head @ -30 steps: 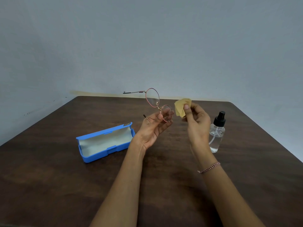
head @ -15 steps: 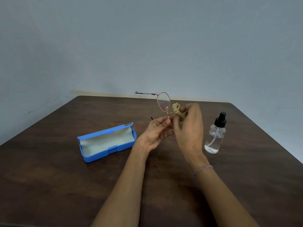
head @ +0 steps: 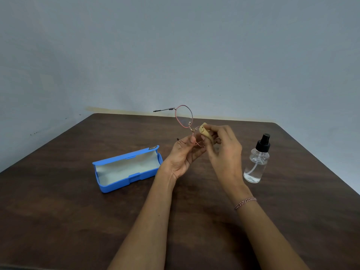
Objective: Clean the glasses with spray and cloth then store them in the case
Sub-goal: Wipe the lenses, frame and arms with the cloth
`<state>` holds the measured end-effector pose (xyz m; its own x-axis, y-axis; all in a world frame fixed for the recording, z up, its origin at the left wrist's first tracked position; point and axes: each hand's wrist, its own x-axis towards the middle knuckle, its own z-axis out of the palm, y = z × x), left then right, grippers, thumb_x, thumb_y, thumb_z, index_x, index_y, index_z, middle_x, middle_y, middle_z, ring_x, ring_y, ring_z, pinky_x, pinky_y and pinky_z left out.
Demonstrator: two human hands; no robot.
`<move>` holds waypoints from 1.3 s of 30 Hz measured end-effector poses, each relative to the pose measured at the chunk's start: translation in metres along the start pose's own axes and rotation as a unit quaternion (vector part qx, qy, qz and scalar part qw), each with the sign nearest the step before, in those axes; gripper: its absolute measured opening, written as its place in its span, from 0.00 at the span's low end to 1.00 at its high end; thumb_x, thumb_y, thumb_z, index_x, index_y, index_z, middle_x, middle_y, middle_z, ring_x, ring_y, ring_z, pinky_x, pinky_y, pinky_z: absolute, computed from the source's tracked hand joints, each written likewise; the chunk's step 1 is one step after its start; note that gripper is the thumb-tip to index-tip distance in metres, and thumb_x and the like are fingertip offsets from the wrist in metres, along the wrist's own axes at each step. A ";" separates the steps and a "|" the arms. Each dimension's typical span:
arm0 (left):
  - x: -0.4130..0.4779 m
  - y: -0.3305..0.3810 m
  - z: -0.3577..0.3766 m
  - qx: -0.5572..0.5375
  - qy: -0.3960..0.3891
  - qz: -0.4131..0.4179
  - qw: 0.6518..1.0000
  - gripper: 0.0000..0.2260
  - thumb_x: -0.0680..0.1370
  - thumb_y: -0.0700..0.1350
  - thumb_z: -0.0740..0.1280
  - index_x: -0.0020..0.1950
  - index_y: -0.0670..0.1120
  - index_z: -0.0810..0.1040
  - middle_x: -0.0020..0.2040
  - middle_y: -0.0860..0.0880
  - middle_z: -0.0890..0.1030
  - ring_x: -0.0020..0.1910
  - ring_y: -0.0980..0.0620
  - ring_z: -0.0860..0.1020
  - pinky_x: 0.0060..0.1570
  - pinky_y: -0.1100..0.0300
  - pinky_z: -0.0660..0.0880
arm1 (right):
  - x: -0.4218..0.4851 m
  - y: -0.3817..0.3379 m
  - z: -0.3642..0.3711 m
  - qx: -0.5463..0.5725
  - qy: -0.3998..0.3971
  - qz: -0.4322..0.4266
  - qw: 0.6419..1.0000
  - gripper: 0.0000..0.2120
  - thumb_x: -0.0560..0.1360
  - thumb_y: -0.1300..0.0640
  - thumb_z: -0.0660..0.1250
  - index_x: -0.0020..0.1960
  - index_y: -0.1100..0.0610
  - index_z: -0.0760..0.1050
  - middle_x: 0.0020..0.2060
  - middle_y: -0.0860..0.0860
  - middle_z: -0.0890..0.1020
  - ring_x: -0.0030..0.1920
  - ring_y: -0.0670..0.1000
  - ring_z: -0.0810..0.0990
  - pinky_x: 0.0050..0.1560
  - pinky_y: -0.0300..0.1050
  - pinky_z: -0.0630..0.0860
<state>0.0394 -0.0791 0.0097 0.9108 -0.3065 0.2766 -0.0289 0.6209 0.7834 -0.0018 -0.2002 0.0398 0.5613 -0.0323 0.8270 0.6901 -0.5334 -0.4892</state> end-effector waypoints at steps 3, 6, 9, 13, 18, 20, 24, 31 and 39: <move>-0.002 0.003 -0.001 -0.022 0.009 0.015 1.000 0.24 0.53 0.54 0.83 0.44 0.44 0.85 0.42 0.46 0.84 0.42 0.53 0.83 0.40 0.64 0.80 | -0.002 -0.002 0.003 0.016 -0.037 -0.046 0.998 0.13 0.72 0.67 0.69 0.56 0.60 0.77 0.48 0.50 0.77 0.47 0.40 0.75 0.50 0.29 0.72; -0.003 0.006 -0.004 -0.040 0.012 0.027 0.999 0.26 0.54 0.53 0.83 0.46 0.43 0.85 0.44 0.45 0.84 0.43 0.52 0.83 0.41 0.63 0.80 | -0.003 -0.001 0.006 0.017 -0.064 -0.066 0.996 0.13 0.71 0.68 0.69 0.54 0.60 0.78 0.46 0.52 0.78 0.45 0.43 0.76 0.48 0.32 0.74; -0.003 0.006 -0.003 -0.031 0.005 0.029 0.999 0.26 0.54 0.54 0.82 0.48 0.43 0.85 0.45 0.46 0.84 0.44 0.52 0.83 0.41 0.63 0.80 | 0.000 0.003 0.003 -0.009 -0.032 -0.055 0.998 0.11 0.70 0.69 0.69 0.52 0.61 0.79 0.45 0.52 0.77 0.44 0.41 0.75 0.46 0.29 0.72; -0.003 0.004 -0.001 0.003 -0.021 0.005 1.000 0.25 0.57 0.54 0.81 0.49 0.44 0.84 0.49 0.47 0.84 0.49 0.53 0.82 0.45 0.62 0.79 | 0.002 0.003 -0.003 -0.024 0.007 -0.032 0.999 0.13 0.72 0.69 0.68 0.55 0.61 0.79 0.47 0.53 0.77 0.47 0.43 0.76 0.49 0.25 0.70; -0.004 0.003 -0.006 0.016 -0.034 -0.030 0.999 0.24 0.58 0.51 0.81 0.49 0.41 0.83 0.46 0.45 0.83 0.47 0.51 0.82 0.44 0.60 0.79 | -0.001 -0.002 -0.002 -0.030 -0.023 -0.078 0.996 0.19 0.72 0.70 0.66 0.60 0.56 0.78 0.51 0.53 0.74 0.53 0.48 0.72 0.55 0.26 0.66; -0.004 0.002 -0.006 0.022 -0.037 -0.029 0.999 0.24 0.58 0.51 0.81 0.49 0.41 0.83 0.46 0.45 0.84 0.46 0.51 0.82 0.45 0.60 0.79 | -0.001 -0.001 -0.003 -0.040 -0.029 -0.079 0.996 0.20 0.72 0.71 0.65 0.60 0.56 0.77 0.52 0.53 0.74 0.54 0.48 0.71 0.56 0.26 0.66; -0.005 0.004 -0.004 0.028 -0.044 -0.017 0.998 0.25 0.57 0.54 0.81 0.50 0.43 0.84 0.46 0.47 0.84 0.45 0.54 0.82 0.45 0.62 0.79 | 0.004 0.008 -0.003 -0.030 -0.021 -0.014 0.999 0.14 0.75 0.67 0.65 0.59 0.57 0.78 0.51 0.51 0.75 0.52 0.48 0.75 0.51 0.26 0.68; -0.005 0.005 -0.004 0.055 -0.046 -0.005 0.997 0.26 0.55 0.57 0.81 0.48 0.45 0.85 0.45 0.49 0.84 0.45 0.55 0.82 0.44 0.61 0.79 | 0.008 0.012 -0.008 0.174 -0.078 0.157 0.969 0.05 0.75 0.61 0.67 0.49 0.55 0.80 0.45 0.47 0.80 0.45 0.40 0.79 0.44 0.30 0.73; -0.003 0.008 -0.003 0.038 0.009 0.015 0.999 0.37 0.53 0.57 0.81 0.55 0.42 0.76 0.49 0.47 0.84 0.49 0.50 0.82 0.42 0.59 0.80 | 0.007 0.016 -0.009 0.222 -0.086 0.182 0.954 0.09 0.74 0.60 0.69 0.53 0.61 0.79 0.43 0.49 0.83 0.43 0.40 0.79 0.44 0.33 0.74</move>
<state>0.0381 -0.0709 0.0131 0.9161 -0.2748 0.2920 -0.0881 0.5725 0.8152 0.0089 -0.2167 0.0408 0.8412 0.0116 0.5407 0.5389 -0.1012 -0.8362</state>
